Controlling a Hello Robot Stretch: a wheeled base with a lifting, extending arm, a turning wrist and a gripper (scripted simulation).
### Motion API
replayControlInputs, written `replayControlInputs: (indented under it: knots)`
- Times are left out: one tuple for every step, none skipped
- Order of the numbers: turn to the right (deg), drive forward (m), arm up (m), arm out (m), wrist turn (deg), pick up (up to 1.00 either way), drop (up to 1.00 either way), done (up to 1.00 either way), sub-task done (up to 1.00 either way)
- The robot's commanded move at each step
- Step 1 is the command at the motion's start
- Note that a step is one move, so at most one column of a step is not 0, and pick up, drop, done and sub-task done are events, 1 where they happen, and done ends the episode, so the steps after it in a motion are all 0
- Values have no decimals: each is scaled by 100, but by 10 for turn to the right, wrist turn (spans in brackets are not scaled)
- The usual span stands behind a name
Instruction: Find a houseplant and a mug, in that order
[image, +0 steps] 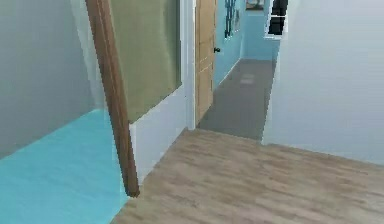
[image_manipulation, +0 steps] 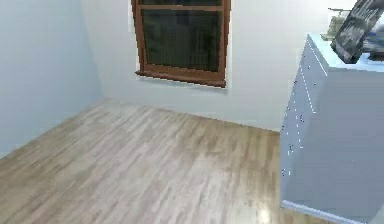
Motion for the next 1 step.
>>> replayControlInputs:
  knots:
    - [0, 45, 0, 0, 0, 0, 0, 0, 0]
